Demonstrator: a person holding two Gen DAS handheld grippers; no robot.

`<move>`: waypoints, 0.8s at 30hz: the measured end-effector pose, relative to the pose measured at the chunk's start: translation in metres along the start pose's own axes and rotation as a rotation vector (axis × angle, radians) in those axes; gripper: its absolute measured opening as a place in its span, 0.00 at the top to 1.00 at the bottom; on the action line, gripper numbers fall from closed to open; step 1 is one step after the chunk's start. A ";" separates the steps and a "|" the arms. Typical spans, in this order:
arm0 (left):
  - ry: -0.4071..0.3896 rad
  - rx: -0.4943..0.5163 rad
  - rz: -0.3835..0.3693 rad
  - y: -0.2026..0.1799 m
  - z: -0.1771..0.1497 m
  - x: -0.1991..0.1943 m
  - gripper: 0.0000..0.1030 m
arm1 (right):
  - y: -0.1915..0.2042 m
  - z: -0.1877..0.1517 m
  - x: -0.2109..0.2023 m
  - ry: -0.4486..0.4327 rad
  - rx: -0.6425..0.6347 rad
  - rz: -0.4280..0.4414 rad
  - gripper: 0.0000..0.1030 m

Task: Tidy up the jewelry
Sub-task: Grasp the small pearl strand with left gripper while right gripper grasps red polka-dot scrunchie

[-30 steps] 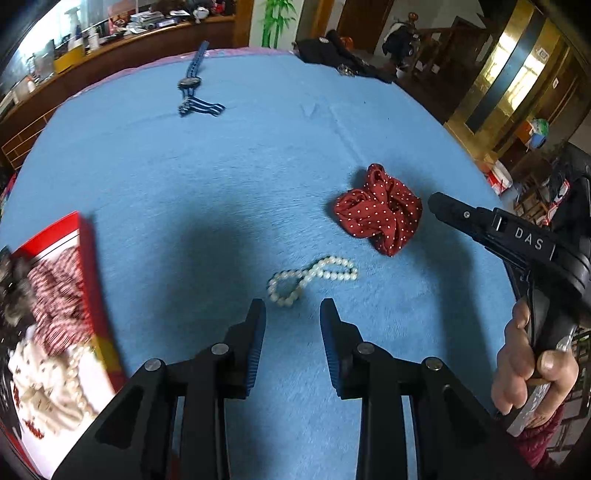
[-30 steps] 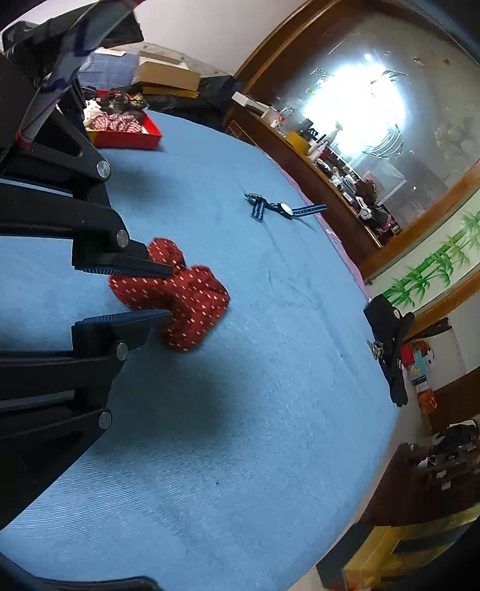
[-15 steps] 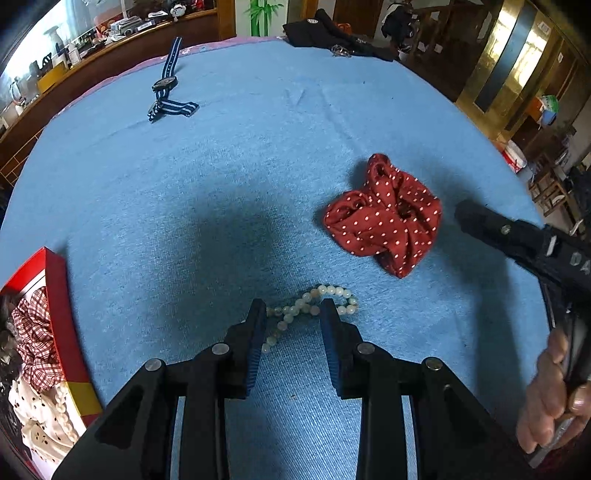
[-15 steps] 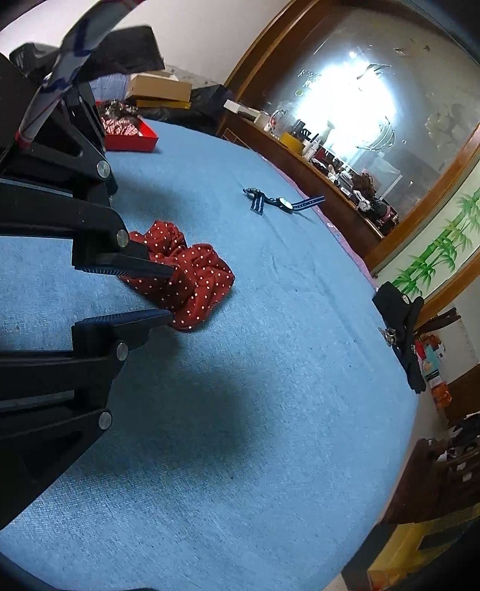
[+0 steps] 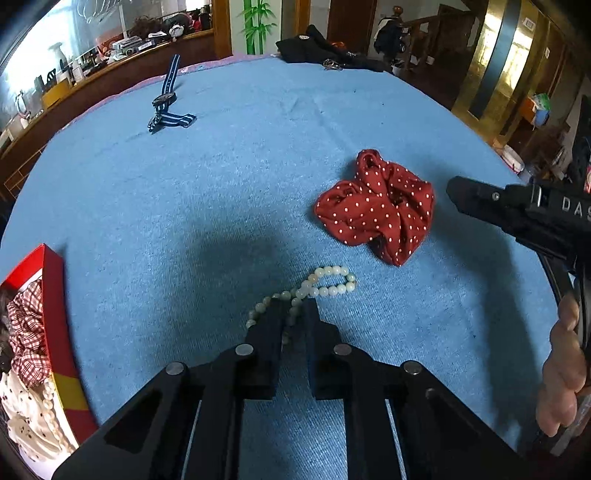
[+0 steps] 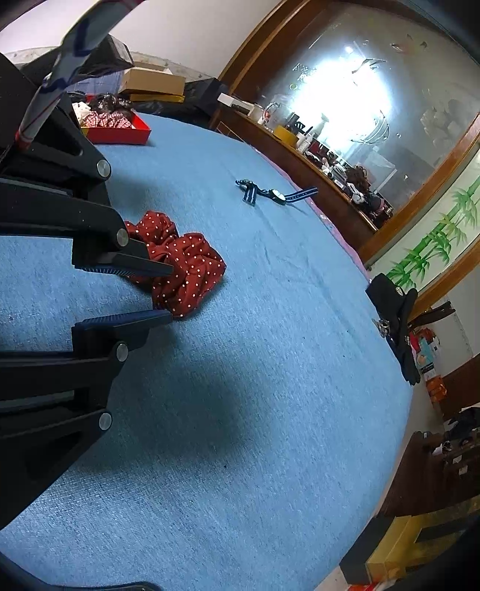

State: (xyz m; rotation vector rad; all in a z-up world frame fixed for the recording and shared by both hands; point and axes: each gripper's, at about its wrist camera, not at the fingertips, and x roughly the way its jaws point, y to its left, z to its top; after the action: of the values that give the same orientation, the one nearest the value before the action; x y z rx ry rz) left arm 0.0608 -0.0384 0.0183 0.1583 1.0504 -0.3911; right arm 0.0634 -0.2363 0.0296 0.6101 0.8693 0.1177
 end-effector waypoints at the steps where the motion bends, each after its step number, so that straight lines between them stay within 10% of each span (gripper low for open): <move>1: -0.004 -0.004 -0.008 0.001 0.001 0.001 0.90 | 0.001 0.000 0.001 -0.002 -0.007 -0.005 0.82; 15: -0.162 -0.080 -0.081 0.028 0.006 -0.033 0.95 | 0.013 -0.006 0.015 0.034 -0.015 0.006 0.55; 24: -0.202 -0.105 -0.061 0.038 0.007 -0.046 0.95 | 0.035 -0.009 0.042 0.098 -0.038 -0.125 0.57</move>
State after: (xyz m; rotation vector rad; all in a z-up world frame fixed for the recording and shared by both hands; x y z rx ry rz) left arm 0.0611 0.0055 0.0590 -0.0070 0.8755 -0.3977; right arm 0.0891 -0.1893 0.0152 0.5163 0.9957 0.0506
